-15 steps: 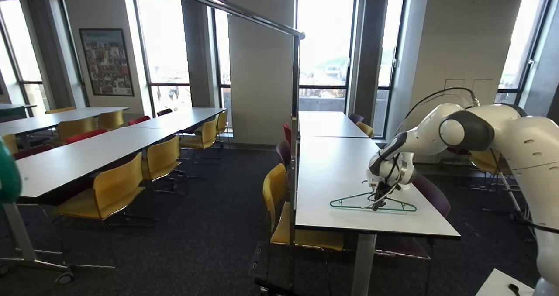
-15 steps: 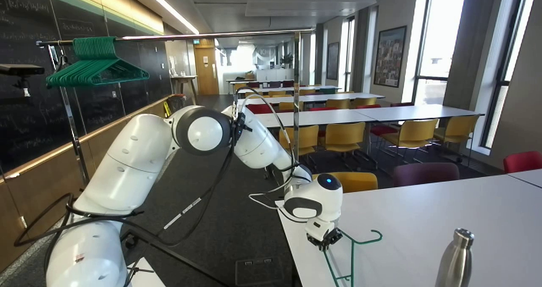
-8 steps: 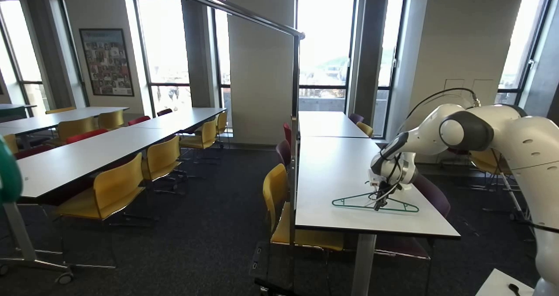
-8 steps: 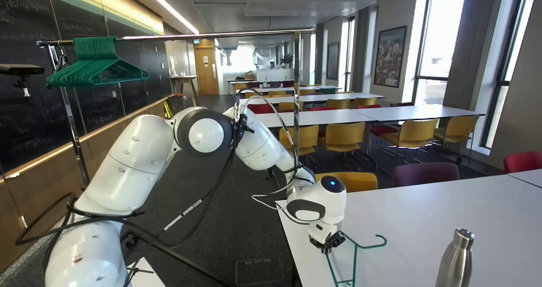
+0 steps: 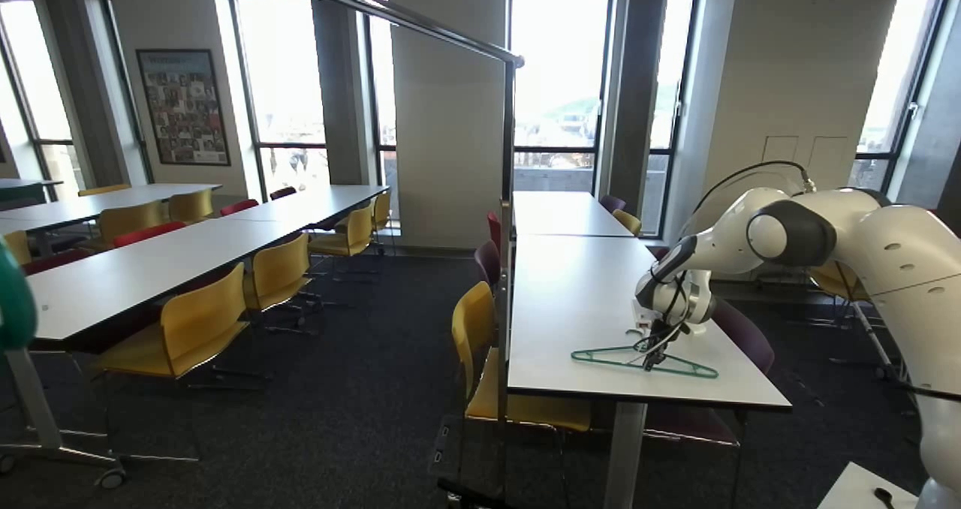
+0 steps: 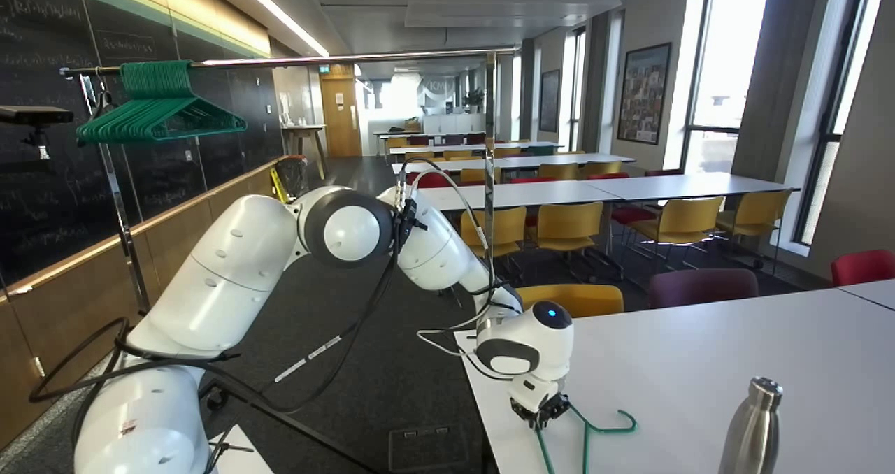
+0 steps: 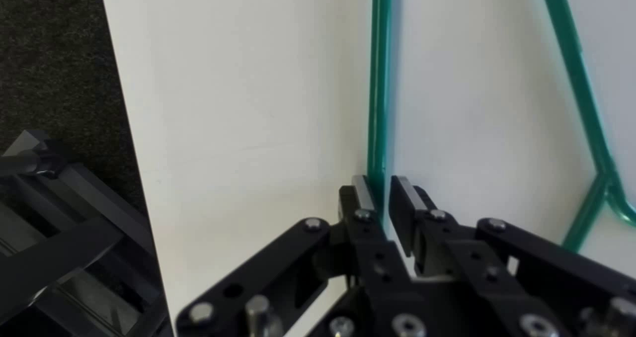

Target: Put one green hanger on the table.

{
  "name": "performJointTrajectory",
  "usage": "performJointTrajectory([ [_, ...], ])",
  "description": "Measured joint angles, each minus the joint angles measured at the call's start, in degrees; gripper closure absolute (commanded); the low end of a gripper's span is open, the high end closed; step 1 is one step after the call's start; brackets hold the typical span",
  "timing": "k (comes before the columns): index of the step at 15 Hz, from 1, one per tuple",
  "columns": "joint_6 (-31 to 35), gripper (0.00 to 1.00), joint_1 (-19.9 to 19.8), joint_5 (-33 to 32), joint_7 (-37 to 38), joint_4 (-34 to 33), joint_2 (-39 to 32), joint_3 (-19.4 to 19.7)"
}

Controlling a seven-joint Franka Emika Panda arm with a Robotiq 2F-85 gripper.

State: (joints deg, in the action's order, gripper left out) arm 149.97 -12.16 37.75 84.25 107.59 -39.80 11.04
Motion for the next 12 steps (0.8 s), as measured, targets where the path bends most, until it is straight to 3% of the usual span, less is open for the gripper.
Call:
performJointTrajectory([
  [7, -0.33, 0.01, 0.3, -3.19, -2.46, -0.97, 0.09, 0.17],
  [12, 10.73, 0.0, 2.88, -7.34, -8.13, 4.22, 7.46, -0.14],
])
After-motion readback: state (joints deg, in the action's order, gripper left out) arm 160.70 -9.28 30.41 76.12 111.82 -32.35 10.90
